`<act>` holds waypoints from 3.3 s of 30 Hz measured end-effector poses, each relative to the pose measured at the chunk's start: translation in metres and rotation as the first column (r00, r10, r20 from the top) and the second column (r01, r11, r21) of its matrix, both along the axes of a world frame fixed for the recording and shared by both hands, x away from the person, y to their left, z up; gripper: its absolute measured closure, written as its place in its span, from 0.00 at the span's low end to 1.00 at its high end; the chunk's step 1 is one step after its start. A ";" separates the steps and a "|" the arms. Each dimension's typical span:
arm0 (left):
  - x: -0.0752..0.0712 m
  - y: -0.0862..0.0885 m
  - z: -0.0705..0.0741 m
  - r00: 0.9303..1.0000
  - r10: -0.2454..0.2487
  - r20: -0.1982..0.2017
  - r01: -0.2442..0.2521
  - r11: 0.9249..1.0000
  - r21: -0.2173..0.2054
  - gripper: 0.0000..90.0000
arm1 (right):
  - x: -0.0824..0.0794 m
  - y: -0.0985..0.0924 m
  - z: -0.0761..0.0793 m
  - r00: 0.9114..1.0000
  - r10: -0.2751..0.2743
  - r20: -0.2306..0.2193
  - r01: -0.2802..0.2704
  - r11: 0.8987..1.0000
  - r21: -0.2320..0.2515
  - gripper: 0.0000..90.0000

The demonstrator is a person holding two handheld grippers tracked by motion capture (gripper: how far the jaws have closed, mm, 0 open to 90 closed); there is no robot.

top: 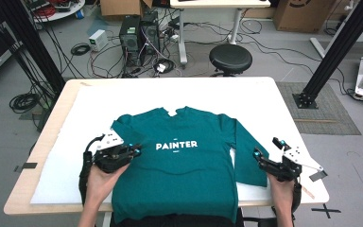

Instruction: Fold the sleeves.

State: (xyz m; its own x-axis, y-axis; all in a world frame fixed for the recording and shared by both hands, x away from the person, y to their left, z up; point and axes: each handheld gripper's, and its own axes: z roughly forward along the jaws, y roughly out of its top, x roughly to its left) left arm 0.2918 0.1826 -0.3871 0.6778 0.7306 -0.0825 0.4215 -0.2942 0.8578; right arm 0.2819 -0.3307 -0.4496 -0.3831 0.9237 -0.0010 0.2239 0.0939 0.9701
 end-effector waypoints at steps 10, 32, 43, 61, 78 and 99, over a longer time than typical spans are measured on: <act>0.010 -0.052 -0.004 0.999 -0.042 -0.008 0.042 0.998 0.046 0.95 | 0.000 0.001 0.000 1.000 0.000 -0.012 0.000 1.000 0.004 0.22; 0.026 -0.129 -0.019 0.981 -0.178 -0.070 0.180 0.983 0.019 0.95 | 0.002 0.000 0.000 1.000 0.005 -0.007 -0.006 1.000 -0.008 0.22; 0.030 -0.152 -0.029 0.968 -0.230 -0.104 0.235 0.971 0.037 0.95 | 0.002 0.000 0.000 1.000 0.004 -0.010 -0.004 1.000 -0.006 0.22; 0.032 -0.160 -0.037 0.960 -0.252 -0.123 0.259 0.965 0.047 0.95 | 0.002 0.001 0.000 1.000 0.005 -0.015 -0.005 1.000 -0.006 0.22; 0.025 -0.154 -0.028 0.955 -0.282 -0.093 0.284 0.959 0.014 0.63 | 0.002 0.001 0.000 1.000 0.006 -0.016 -0.006 1.000 -0.007 0.22; 0.030 -0.077 -0.027 0.994 -0.107 -0.035 0.111 0.987 0.117 0.35 | 0.001 0.001 0.000 1.000 0.005 -0.018 -0.005 1.000 -0.009 0.22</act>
